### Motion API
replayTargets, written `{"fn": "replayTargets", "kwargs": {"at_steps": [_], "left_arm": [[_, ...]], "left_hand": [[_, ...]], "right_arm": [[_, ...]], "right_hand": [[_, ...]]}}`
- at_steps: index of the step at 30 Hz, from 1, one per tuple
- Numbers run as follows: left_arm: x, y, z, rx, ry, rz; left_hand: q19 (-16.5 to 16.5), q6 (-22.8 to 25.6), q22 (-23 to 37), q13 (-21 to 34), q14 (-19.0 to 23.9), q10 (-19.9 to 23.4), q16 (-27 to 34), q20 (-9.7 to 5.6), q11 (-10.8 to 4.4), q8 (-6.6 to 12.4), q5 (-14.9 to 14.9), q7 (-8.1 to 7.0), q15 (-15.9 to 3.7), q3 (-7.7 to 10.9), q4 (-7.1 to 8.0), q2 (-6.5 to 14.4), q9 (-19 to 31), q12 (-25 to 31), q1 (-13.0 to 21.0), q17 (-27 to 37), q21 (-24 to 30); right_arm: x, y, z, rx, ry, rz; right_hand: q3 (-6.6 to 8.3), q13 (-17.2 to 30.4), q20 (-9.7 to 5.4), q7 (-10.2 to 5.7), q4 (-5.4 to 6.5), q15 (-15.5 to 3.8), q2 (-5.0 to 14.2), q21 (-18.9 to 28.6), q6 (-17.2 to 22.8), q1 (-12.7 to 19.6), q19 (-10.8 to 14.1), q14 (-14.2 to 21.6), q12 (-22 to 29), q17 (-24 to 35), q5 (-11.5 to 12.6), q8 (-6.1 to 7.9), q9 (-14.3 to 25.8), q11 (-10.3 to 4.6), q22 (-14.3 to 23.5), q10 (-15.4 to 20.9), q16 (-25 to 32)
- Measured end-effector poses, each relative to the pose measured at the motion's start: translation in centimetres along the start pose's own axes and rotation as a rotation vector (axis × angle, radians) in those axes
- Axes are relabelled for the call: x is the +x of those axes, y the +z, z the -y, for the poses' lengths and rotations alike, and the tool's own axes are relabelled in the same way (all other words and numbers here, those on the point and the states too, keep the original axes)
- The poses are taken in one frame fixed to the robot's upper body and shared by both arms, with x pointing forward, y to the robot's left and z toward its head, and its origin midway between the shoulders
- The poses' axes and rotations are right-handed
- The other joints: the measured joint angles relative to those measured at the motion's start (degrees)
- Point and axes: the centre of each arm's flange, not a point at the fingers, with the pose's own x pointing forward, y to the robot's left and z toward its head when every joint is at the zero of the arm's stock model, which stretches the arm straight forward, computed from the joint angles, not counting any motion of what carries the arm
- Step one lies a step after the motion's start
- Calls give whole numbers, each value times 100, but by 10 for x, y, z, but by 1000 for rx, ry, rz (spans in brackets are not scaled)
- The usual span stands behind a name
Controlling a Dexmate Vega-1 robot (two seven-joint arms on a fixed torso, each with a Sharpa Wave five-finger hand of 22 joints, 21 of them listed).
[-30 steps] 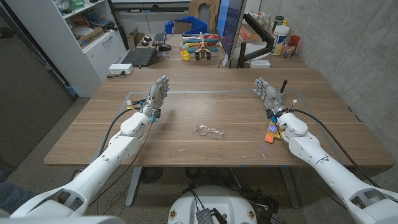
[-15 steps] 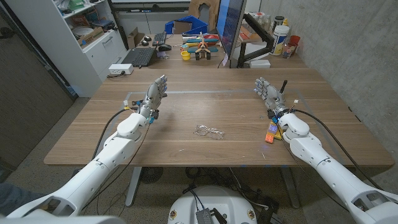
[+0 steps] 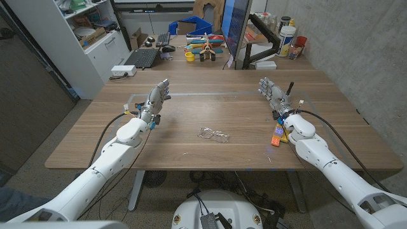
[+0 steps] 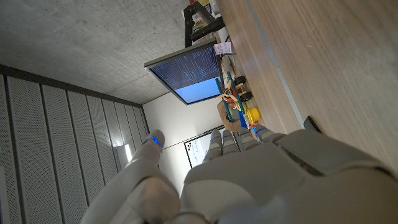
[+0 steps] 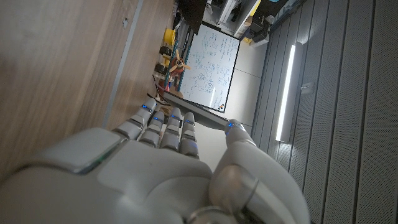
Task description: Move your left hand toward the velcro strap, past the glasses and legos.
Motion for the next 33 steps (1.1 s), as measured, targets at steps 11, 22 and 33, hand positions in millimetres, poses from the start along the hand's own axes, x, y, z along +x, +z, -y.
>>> {"fn": "replayTargets", "kwargs": {"at_steps": [11, 22, 33], "left_arm": [[-9, 3, -5, 42, 12, -30], [-16, 10, -9, 66, 13, -38], [-26, 15, -14, 121, 42, -71]], "left_hand": [[0, 62, 0, 0, 0, 8, 0, 0, -8, 0, 0, 1, 0, 7, -55, 22, 0, 0, 68, -12, -22], [1, 92, -1, 0, 33, 39, 0, 0, 22, 0, 0, -30, -33, 13, -95, 44, -1, 0, 151, -15, -22], [-31, 151, -1, 0, 105, 102, 0, 31, -42, 44, 0, -55, -35, 37, -166, 81, -1, 23, 266, -14, -22]], "right_arm": [[4, 1, -2, -3, 4, 4], [8, 2, -3, -11, 11, 6], [14, -1, -5, -13, 16, 2]], "right_hand": [[-17, 0, 32, -32, -16, 0, 0, -22, 32, 0, 31, 0, 0, 0, 0, 0, 0, -31, 0, 31, 0], [-24, -1, 11, -32, -23, -9, 0, -45, 32, 0, 51, 53, 0, 0, 0, 0, -1, -31, -1, 31, 0], [-40, -1, 12, -32, -6, 0, 0, -44, 31, 0, 51, 62, 0, -1, 0, 0, -1, -19, -1, 42, 0]]}}
